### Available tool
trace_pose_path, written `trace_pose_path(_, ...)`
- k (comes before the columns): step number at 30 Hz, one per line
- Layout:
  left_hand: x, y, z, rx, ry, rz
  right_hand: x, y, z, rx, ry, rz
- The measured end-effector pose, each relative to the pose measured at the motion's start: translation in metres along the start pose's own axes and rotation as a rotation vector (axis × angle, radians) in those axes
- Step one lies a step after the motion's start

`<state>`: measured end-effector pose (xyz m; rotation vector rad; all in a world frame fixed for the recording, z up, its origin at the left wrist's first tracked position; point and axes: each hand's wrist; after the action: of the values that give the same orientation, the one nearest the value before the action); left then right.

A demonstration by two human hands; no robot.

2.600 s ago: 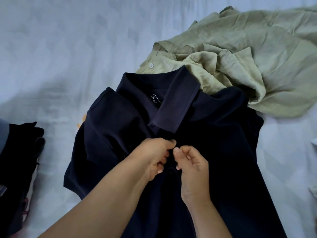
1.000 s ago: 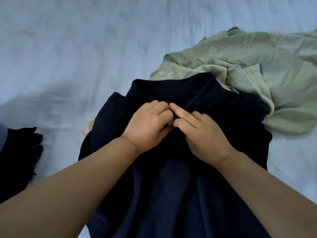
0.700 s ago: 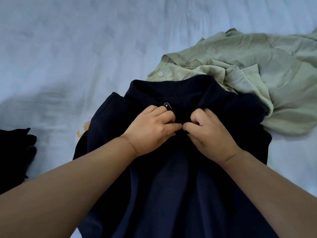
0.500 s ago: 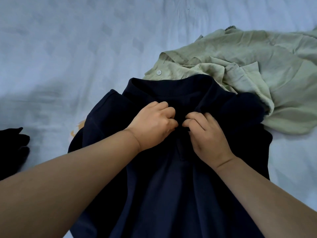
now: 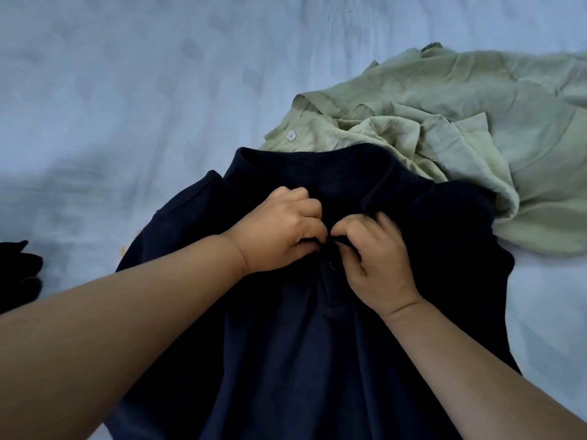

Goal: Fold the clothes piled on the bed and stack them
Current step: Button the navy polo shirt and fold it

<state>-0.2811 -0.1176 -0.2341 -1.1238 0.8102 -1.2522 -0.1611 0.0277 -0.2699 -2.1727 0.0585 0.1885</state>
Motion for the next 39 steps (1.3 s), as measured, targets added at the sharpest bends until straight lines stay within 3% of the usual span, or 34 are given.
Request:
trace_pose_path(11,-0.008,-0.019,0.011,0.852,-0.468,-0.096,0.003,0.004,0.003,0.015,-0.067,0.055)
trace_pose_path(15,-0.014,-0.019,0.017,0.964,-0.591,-0.088,0.006,0.007,0.003,0.045,-0.088,0.105)
trace_pose_path(20,-0.022,-0.019,0.019,1.116,-0.697,-0.195,0.006,0.007,0.002,0.032,-0.099,0.151)
trace_pose_path(23,-0.026,-0.015,0.027,1.074,-0.706,-0.230,0.005,0.007,0.001,0.014,-0.063,0.169)
trace_pose_path(28,-0.005,-0.017,0.027,1.148,-0.524,-0.026,0.004,0.009,0.002,0.053,-0.027,0.132)
trace_pose_path(32,0.010,-0.012,0.021,0.914,-0.394,0.015,0.004,0.009,0.001,0.115,-0.064,0.157)
trace_pose_path(35,0.011,0.000,0.020,0.729,-0.314,0.133,0.004,0.010,0.003,0.114,-0.064,0.157)
trace_pose_path(39,0.010,0.012,0.021,0.570,-0.291,0.210,0.004,0.011,0.004,0.097,-0.047,0.141)
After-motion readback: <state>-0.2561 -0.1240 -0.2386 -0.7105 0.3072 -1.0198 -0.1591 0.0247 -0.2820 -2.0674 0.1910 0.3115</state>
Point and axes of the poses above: each hand's wrist, its own x-axis away from the middle knuckle, its own y-axis out of the palm, z = x × y, and after that the axes turned 15 degrees about -z, right-handed
